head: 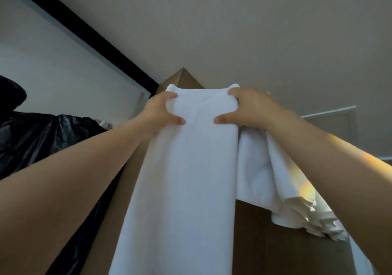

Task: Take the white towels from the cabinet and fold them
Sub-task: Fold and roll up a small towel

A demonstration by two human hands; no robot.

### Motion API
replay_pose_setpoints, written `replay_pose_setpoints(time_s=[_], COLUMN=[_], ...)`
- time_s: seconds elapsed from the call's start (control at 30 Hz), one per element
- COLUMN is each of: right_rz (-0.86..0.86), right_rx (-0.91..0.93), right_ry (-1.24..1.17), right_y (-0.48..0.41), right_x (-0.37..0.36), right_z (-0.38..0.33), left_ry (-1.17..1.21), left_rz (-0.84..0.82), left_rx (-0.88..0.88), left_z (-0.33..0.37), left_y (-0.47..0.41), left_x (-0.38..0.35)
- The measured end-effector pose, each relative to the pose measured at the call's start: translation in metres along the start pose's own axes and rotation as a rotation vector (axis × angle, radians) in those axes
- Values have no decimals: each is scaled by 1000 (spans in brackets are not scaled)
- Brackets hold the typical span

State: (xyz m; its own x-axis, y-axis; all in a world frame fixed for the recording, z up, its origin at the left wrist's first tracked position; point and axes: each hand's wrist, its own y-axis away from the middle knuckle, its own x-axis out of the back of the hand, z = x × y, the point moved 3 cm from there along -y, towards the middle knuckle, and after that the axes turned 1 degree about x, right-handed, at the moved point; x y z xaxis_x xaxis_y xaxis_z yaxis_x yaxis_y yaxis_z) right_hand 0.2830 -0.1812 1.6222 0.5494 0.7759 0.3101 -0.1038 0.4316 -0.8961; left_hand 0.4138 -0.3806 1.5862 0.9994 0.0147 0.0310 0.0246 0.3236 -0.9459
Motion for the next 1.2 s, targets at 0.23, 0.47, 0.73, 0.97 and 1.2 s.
replay_pose_setpoints(time_s=[0.23, 0.47, 0.73, 0.97, 1.2], right_rz=[-110, -42, -16, -25, -53], right_rx=[-94, -60, -51, -74, -105], right_ry=[1, 84, 102, 77, 66], right_y=[-11, -8, -9, -6, -6], right_x=[-16, -17, -18, -16, -14], right_z=[10, 9, 11, 9, 6], left_ry=[196, 47, -38, 714, 796], left_rz=[-176, -42, -39, -351, -491], left_rx=[218, 230, 206, 498, 545], left_z=[-27, -34, -40, -76, -76], left_y=[-9, -5, 17, 81, 89], left_x=[-37, -55, -32, -50, -58])
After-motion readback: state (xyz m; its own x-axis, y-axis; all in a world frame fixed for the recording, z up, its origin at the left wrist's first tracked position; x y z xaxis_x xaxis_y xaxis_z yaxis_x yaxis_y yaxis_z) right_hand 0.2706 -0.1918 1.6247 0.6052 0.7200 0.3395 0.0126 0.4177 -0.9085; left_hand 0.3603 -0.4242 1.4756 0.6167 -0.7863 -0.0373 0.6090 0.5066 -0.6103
